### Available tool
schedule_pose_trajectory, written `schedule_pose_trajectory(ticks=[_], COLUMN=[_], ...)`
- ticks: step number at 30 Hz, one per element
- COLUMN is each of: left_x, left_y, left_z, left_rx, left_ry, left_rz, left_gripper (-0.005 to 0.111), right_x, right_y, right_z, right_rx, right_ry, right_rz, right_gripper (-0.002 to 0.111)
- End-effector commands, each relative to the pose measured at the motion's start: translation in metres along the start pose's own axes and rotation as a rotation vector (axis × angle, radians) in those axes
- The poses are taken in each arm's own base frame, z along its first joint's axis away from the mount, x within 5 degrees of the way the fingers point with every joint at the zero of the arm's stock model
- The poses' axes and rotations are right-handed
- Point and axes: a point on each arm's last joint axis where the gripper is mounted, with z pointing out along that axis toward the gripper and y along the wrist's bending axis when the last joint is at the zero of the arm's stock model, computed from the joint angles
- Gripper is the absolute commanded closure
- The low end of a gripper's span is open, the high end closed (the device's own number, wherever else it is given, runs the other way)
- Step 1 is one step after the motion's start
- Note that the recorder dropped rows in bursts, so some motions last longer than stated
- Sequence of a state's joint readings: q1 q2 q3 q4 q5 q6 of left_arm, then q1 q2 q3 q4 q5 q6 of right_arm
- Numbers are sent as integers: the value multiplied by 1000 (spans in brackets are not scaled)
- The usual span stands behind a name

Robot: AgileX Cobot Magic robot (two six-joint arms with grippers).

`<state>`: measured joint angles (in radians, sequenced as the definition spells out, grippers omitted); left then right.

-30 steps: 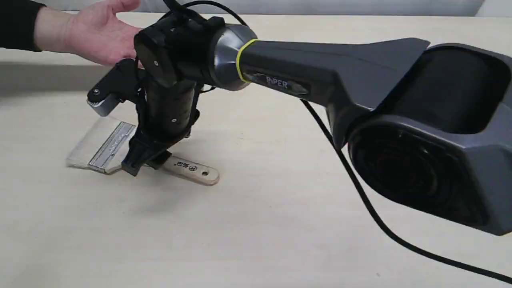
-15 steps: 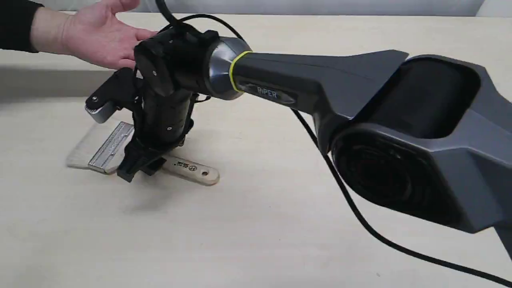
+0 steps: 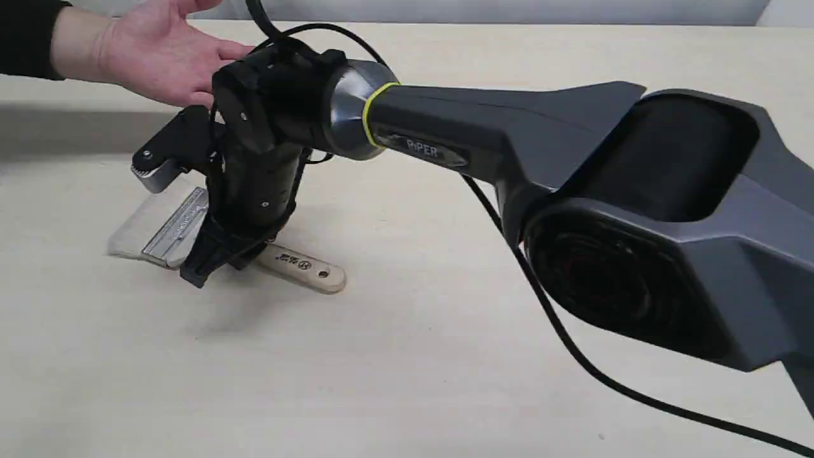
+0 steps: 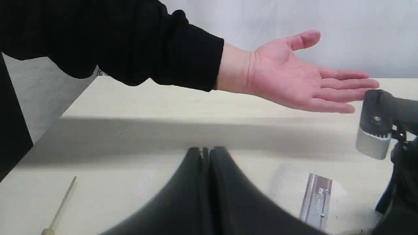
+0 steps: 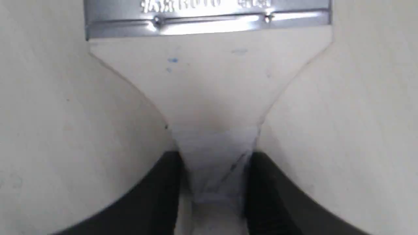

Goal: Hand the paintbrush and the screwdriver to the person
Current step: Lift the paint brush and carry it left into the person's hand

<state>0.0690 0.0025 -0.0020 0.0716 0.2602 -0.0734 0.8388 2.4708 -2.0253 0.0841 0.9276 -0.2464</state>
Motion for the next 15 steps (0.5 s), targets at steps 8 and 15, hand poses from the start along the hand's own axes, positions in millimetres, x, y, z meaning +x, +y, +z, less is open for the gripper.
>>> schedule_pose_trajectory(ticks=[8,15], left_x=[0,0], left_y=[0,0], left_z=[0,0], left_rx=[7,7], left_ry=[-10,-10], left_rz=[-5,-5], left_gripper=[107,107], right_x=[-13,-25], right_y=[19,26], right_z=[-105,-191], right_rx=[9,38], right_ry=[-88,-371], right_rz=[-41,-28], right_gripper=[104,104])
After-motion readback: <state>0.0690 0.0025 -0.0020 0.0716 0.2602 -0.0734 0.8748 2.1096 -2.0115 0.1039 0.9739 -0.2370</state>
